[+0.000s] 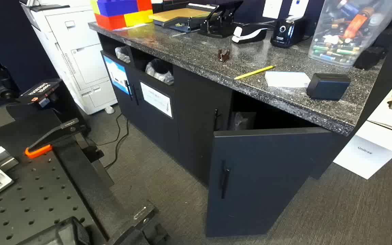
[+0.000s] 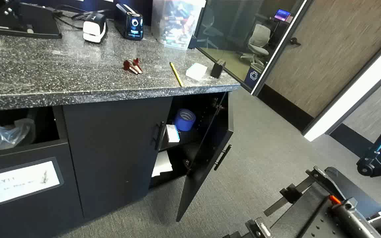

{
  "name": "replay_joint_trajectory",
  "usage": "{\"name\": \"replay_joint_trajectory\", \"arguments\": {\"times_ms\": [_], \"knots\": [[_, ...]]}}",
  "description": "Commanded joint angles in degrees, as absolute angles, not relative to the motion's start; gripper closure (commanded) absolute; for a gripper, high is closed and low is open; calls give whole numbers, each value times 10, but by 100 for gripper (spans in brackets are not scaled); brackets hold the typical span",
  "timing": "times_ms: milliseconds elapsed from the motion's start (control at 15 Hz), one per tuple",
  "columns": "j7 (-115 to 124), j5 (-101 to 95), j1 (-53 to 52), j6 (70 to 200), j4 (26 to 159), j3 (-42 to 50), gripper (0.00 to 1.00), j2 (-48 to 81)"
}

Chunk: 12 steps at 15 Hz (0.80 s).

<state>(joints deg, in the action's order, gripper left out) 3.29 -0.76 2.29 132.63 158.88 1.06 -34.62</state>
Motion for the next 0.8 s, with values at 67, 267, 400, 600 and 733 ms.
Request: {"name": "replay_joint_trajectory", "arguments": {"times_ms": [67,267,400,600,733], "knots": [[32,-6,25,1325,1587,9,0,-347],[32,-6,25,1325,1587,9,0,-347],[32,-6,25,1325,1587,9,0,-347],[16,8,11,1368,1545,17,0,-236],[4,13,5,1386,1533,21,0,-190]]}}
